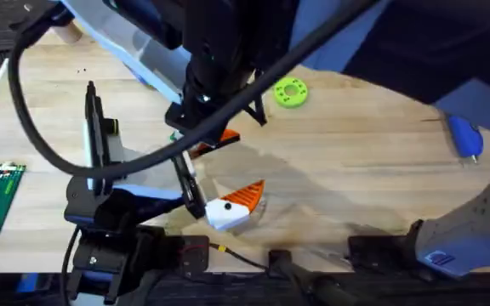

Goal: Pick up the gripper from the table and insert it into the empty holder that is missing its gripper. Then pick up a screw, insert it into the mounting hole, and use the screwdriver to tighten it. Finally, clean up the table by picking up the vegetable and placing it into the bucket.

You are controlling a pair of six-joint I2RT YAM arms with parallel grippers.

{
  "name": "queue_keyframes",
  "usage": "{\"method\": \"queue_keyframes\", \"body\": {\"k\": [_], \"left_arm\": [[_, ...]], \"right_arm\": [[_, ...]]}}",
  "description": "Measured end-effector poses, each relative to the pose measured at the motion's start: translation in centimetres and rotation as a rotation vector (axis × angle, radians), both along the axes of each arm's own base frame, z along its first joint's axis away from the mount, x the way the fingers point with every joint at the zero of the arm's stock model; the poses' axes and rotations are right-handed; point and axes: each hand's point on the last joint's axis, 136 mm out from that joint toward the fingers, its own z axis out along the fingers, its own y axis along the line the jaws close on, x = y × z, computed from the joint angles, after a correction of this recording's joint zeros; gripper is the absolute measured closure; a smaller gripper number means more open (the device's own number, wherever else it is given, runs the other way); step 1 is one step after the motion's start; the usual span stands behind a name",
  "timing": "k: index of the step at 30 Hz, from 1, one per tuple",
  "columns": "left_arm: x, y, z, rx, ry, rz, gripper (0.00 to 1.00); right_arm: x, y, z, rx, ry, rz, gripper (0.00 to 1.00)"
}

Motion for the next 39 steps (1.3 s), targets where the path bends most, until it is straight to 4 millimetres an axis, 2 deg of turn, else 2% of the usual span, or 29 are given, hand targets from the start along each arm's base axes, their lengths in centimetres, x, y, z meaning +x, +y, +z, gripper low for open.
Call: {"method": "queue_keyframes", "body": {"k": [1,2,3,5,6,8,10,12,17,24,28,34,39], "left_arm": [[0.0,0.0,0.0,0.000,0.000,0.000,0.009],[0.0,0.0,0.0,0.000,0.000,0.000,0.008],[0.0,0.0,0.0,0.001,-0.002,0.000,0.008],[0.0,0.0,0.0,0.001,-0.003,0.000,0.008],[0.0,0.0,0.0,0.001,-0.003,0.002,0.008],[0.1,0.1,0.0,0.001,-0.003,0.007,0.008],[0.1,0.1,0.0,0.001,-0.003,0.008,0.008],[0.1,0.1,0.0,0.002,-0.004,0.008,0.008],[0.1,0.1,0.0,0.002,-0.004,0.008,0.008],[0.1,0.1,0.0,0.002,-0.004,0.007,0.007],[0.1,0.1,0.0,0.002,-0.004,0.008,0.007],[0.1,0.1,0.0,0.002,-0.004,0.007,0.008],[0.1,0.1,0.0,0.002,-0.004,0.008,0.008]], "right_arm": [[0.0,0.0,0.0,0.000,0.000,0.000,0.994],[0.0,0.0,0.0,0.001,0.003,-0.005,0.929],[-0.1,0.0,0.0,0.000,0.006,-0.004,0.789],[-0.1,-0.1,-0.1,-0.005,0.008,-0.008,0.577],[-0.1,-0.2,-0.1,-0.007,0.008,-0.012,0.507],[0.5,-0.5,-0.1,-0.010,0.002,-0.026,0.307],[1.3,-0.9,-0.1,-0.008,0.004,-0.048,0.170],[1.8,-1.3,-0.1,-0.006,0.008,-0.066,0.109],[4.1,-2.7,0.0,0.004,0.018,-0.131,0.069],[10.2,-6.1,0.5,0.049,-0.012,-0.294,0.057],[12.2,-8.5,0.4,0.039,-0.006,-0.366,0.057],[14.3,-13.4,0.7,0.015,0.015,-0.487,0.057],[16.0,-18.8,3.4,0.041,-0.030,-0.619,0.056]]}}
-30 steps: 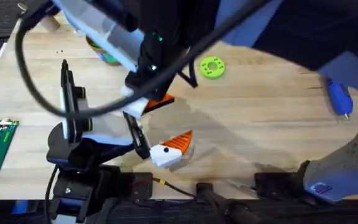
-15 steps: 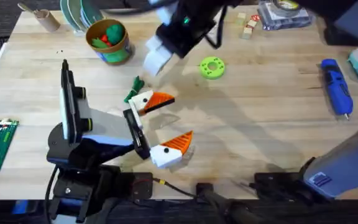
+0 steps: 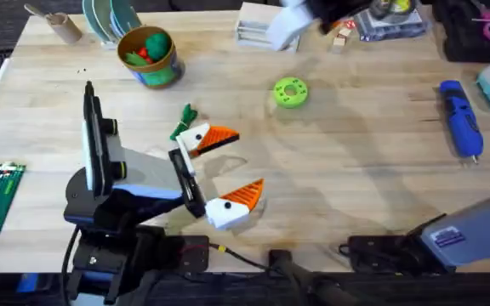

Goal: Pick up the gripper from the table and insert it into the empty holder that is missing its gripper. Then pick up a screw, insert it into the mounting hole, and use the screwdriver to tighten it. Finally, clean up the table by picking up the vegetable and placing it into the bucket.

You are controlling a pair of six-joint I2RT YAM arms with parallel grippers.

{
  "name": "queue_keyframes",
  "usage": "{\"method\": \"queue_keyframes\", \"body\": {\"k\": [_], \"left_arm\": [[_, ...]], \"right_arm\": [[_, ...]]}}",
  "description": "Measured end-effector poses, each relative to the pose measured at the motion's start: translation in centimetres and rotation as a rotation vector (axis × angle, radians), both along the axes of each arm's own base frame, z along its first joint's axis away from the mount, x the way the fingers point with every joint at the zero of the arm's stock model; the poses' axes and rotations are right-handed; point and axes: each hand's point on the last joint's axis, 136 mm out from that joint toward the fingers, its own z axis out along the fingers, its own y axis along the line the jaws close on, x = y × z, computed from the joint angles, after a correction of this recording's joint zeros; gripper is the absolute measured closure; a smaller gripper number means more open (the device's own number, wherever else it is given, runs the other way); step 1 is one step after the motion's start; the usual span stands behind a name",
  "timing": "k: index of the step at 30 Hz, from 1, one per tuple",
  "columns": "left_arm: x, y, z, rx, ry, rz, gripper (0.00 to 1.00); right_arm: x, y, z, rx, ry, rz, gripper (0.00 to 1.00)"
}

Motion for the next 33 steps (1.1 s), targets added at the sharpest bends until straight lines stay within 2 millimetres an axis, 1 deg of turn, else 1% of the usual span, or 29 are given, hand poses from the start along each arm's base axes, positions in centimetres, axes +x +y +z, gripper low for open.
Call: {"method": "queue_keyframes", "body": {"k": [1,2,3,6,8,9,10,11,15,17,20,22,25,30,33], "left_arm": [[0.0,0.0,0.0,0.000,0.000,0.000,0.006],[0.0,0.0,0.0,0.000,0.001,0.000,0.042],[0.0,0.0,0.0,0.000,0.000,0.000,0.125],[0.0,0.0,0.0,0.000,0.000,0.000,0.501],[0.0,0.0,0.0,0.001,-0.002,0.000,0.768],[0.0,0.0,0.0,0.001,-0.003,0.000,0.870],[0.0,0.0,0.0,0.003,-0.006,0.000,0.968],[0.0,0.0,0.0,0.002,-0.005,0.000,0.985],[0.0,0.0,0.0,0.005,-0.010,-0.001,0.983],[0.0,0.0,0.0,0.011,-0.025,-0.001,0.984],[0.0,0.0,0.0,0.027,-0.060,-0.003,0.984],[0.0,0.0,0.0,0.037,-0.081,-0.005,0.984],[0.0,0.0,0.0,0.045,-0.101,-0.006,0.984],[0.0,0.0,0.0,0.052,-0.116,-0.007,0.984],[0.0,0.0,0.0,0.055,-0.121,-0.007,0.984]], "right_arm": [[0.1,-1.2,0.6,-0.004,-0.010,-0.027,0.055],[0.0,-2.6,1.2,-0.007,-0.020,-0.059,0.055],[-0.1,-3.8,1.8,-0.014,-0.026,-0.087,0.055],[-0.5,-7.5,3.2,-0.023,-0.040,-0.174,0.054],[-0.4,-10.0,4.0,-0.018,-0.063,-0.238,0.054],[-0.4,-11.1,4.1,-0.018,-0.072,-0.267,0.054],[-0.6,-12.6,4.1,-0.018,-0.079,-0.308,0.054],[-0.8,-13.8,4.0,-0.019,-0.079,-0.341,0.054],[-1.7,-19.0,2.5,-0.030,-0.071,-0.486,0.054],[-2.1,-21.4,1.5,-0.035,-0.059,-0.556,0.054],[-2.5,-24.7,0.6,-0.038,-0.054,-0.653,0.054],[-2.4,-26.5,0.5,-0.035,-0.068,-0.702,0.054],[-2.0,-28.8,1.1,-0.029,-0.112,-0.763,0.052],[-2.1,-32.0,1.7,-0.032,-0.156,-0.847,0.051],[-2.5,-33.6,1.2,-0.036,-0.145,-0.893,0.051]]}}
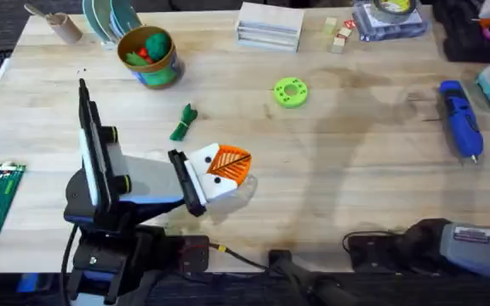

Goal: Pick up the gripper from the table and insert it into the empty holder that is missing its gripper. Then pick up a screw, insert it into the mounting hole, and use the screwdriver to tighten it. Finally, clean up the table by picking up the vegetable and placing it into the bucket.

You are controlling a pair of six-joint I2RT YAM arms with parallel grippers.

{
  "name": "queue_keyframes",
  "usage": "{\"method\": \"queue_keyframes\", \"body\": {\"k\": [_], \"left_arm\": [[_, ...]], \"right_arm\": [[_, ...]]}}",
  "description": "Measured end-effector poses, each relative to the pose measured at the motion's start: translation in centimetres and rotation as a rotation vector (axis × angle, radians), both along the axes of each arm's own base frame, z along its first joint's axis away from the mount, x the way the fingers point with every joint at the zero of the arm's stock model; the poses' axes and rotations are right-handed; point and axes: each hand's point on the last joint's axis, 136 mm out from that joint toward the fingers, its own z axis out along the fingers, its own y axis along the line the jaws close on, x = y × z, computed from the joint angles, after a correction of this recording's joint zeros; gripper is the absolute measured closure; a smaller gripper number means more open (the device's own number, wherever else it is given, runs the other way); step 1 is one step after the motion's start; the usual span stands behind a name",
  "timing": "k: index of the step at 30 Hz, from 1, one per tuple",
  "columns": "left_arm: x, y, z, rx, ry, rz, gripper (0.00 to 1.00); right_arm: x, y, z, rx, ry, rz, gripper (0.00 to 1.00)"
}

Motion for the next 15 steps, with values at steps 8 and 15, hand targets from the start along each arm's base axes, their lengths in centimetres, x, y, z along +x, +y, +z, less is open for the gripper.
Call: {"method": "queue_keyframes", "body": {"k": [8,15], "left_arm": [[0.0,0.0,0.0,0.000,-0.001,0.000,0.984],[0.0,0.0,0.0,0.000,-0.001,0.000,0.984]], "right_arm": [[-1.7,-2.2,-3.2,0.029,0.135,-0.013,0.050],[-3.1,-3.8,-4.8,-0.055,0.244,0.188,0.047]]}}
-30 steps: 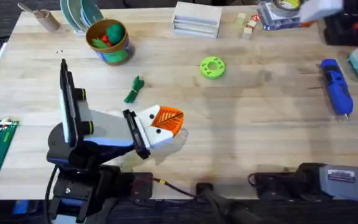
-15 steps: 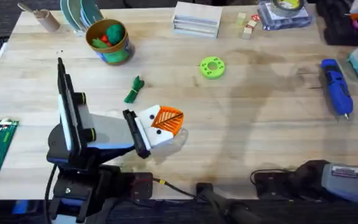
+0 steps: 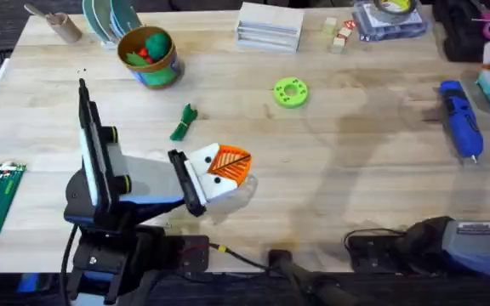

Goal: Pick up the gripper from the table and insert it into the empty holder that is missing its gripper. Then pick up a screw, insert it into the mounting hole, and use the screwdriver to tighten it. Finally, clean up the table by picking up the vegetable and placing it into the bucket.

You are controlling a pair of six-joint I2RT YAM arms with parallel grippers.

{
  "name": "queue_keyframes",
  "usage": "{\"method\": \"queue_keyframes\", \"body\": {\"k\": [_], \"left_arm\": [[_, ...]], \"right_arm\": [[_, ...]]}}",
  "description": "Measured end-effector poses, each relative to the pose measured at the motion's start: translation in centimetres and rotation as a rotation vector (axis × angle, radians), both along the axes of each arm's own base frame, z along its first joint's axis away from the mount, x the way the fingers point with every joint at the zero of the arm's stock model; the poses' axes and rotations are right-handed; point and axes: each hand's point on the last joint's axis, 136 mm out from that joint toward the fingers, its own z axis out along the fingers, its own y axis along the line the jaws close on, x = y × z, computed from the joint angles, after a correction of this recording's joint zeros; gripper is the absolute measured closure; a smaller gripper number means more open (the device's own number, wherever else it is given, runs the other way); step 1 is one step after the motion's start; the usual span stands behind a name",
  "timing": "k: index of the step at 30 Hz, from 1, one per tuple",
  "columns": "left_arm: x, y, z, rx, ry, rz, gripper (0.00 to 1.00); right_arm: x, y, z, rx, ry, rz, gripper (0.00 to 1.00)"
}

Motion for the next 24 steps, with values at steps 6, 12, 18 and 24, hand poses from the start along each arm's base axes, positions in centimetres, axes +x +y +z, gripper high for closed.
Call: {"method": "queue_keyframes", "body": {"k": [6,12,18,24], "left_arm": [[0.0,0.0,0.0,0.000,0.000,0.000,0.984],[0.0,0.0,0.0,0.000,0.000,0.000,0.984],[0.0,0.0,0.0,0.000,0.000,0.000,0.984],[0.0,0.0,0.0,0.000,0.000,0.000,0.984]], "right_arm": [[-0.2,-1.6,-3.6,0.041,0.101,0.027,0.011],[0.0,-2.2,-7.6,0.085,0.201,0.101,0.007],[0.7,-2.6,-11.1,0.100,0.265,0.231,0.009],[2.4,-3.8,-12.9,0.065,0.241,0.274,0.008]]}}
